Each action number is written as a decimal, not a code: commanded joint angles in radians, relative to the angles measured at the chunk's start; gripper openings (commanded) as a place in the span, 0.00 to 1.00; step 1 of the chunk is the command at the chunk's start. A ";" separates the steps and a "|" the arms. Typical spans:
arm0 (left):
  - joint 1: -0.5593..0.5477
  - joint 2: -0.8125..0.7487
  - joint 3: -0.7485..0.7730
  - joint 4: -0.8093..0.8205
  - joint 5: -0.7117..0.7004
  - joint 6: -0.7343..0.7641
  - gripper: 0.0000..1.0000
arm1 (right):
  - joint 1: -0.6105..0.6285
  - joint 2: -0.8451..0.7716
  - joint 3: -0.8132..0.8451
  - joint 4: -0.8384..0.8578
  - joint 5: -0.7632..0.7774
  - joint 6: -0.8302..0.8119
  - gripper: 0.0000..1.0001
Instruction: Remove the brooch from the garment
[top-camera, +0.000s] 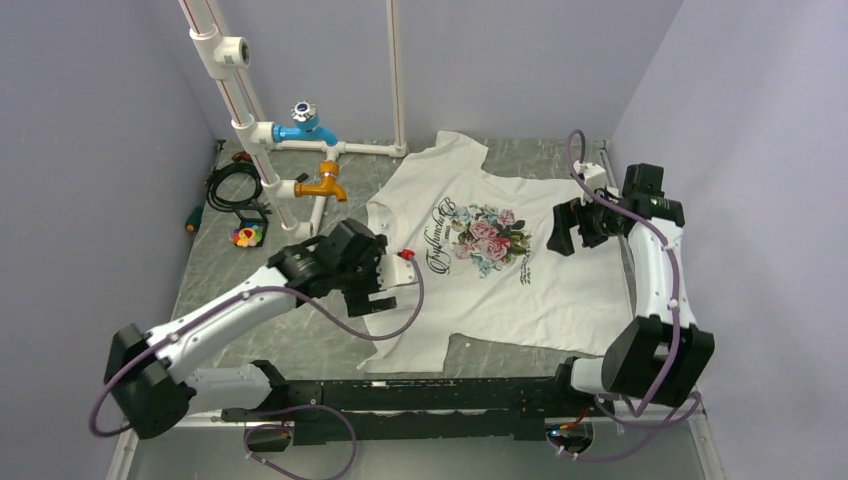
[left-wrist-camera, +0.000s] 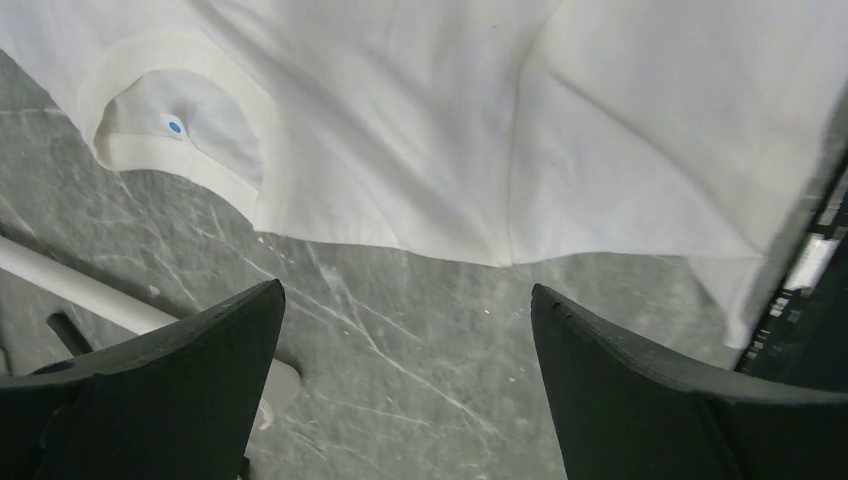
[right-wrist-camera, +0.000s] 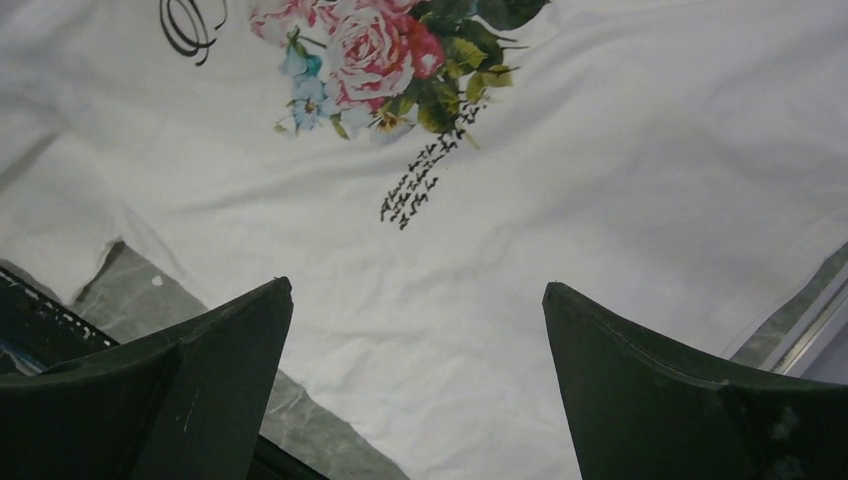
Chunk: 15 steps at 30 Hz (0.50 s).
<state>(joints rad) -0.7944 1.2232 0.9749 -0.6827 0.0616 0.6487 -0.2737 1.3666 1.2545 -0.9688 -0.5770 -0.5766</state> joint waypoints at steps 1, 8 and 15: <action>0.031 -0.180 -0.015 -0.114 0.159 -0.081 1.00 | 0.007 -0.119 -0.086 0.066 -0.054 -0.016 1.00; 0.153 -0.338 -0.035 -0.174 0.151 -0.186 0.99 | 0.019 -0.251 -0.216 0.116 -0.054 0.014 1.00; 0.430 -0.460 -0.039 -0.198 0.217 -0.264 1.00 | 0.045 -0.315 -0.312 0.151 -0.016 0.004 1.00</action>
<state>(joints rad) -0.4664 0.8318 0.9283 -0.8600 0.2226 0.4534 -0.2405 1.0916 0.9783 -0.8845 -0.6010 -0.5648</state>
